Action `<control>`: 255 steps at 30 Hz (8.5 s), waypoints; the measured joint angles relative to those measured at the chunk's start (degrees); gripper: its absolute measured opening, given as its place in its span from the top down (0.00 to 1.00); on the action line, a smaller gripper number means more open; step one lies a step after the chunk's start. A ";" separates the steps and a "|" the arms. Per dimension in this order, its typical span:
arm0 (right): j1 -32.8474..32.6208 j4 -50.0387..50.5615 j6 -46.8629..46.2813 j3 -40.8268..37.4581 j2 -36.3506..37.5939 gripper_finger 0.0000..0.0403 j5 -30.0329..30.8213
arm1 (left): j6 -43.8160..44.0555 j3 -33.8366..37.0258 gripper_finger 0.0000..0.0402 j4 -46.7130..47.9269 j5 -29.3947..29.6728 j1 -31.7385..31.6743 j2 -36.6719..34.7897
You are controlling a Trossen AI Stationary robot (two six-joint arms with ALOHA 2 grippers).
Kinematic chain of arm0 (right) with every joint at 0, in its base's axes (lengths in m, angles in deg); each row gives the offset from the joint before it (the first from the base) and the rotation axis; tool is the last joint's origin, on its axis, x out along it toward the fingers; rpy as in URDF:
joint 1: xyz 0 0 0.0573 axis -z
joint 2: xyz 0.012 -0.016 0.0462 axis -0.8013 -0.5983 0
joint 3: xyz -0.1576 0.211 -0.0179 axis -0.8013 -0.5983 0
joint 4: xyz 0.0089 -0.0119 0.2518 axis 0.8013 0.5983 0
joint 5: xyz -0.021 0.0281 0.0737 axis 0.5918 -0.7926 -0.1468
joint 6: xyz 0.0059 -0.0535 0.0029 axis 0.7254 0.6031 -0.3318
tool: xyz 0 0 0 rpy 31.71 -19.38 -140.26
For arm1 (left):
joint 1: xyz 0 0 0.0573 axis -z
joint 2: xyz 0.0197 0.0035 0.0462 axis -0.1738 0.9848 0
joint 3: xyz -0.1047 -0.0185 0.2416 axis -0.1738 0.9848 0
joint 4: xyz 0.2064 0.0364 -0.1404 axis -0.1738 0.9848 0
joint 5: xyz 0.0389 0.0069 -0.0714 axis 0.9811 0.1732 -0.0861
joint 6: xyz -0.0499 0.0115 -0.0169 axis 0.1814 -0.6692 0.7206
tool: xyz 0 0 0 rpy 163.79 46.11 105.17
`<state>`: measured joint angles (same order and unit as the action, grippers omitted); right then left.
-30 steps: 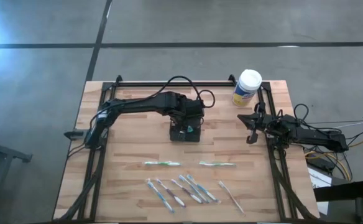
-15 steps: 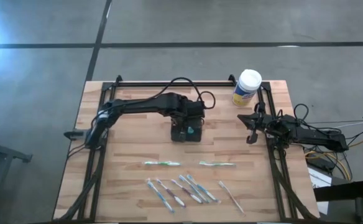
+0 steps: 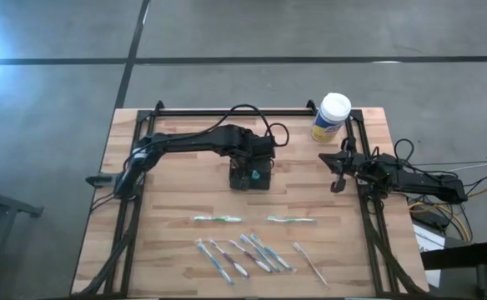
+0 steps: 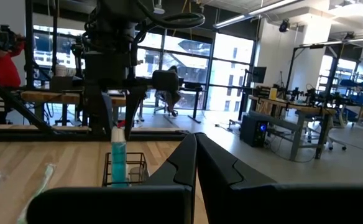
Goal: Pick & Place toothbrushing station
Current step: Put the mouthwash into the wire organizer, then put the right green toothbrush into the wire organizer
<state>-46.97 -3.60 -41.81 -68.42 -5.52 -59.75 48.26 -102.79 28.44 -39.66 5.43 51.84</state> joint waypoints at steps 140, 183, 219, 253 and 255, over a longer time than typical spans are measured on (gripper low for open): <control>0.00 1.46 0.17 0.00 -0.11 0.98 -0.29 | 2.94 -0.40 0.54 3.42 0.52 -0.36 -3.28; 0.02 -0.38 -7.31 -0.01 -4.57 0.98 0.02 | 17.91 120.90 0.98 -77.33 1.94 -1.06 -112.80; -11.81 45.56 -29.81 46.73 -77.69 0.79 -6.67 | 25.65 120.54 0.97 -76.05 -4.84 -1.05 -112.65; -22.51 44.46 -31.12 57.43 -102.51 0.68 -9.26 | 27.26 120.68 0.97 -74.98 -5.65 -1.01 -112.30; -22.51 44.40 -31.10 57.34 -102.52 0.76 -9.06 | 27.26 120.70 0.97 -75.00 -5.66 -1.01 -112.25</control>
<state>-69.48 40.80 -72.91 -11.08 -108.04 -68.80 75.51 17.91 -46.56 -45.32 4.42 -60.41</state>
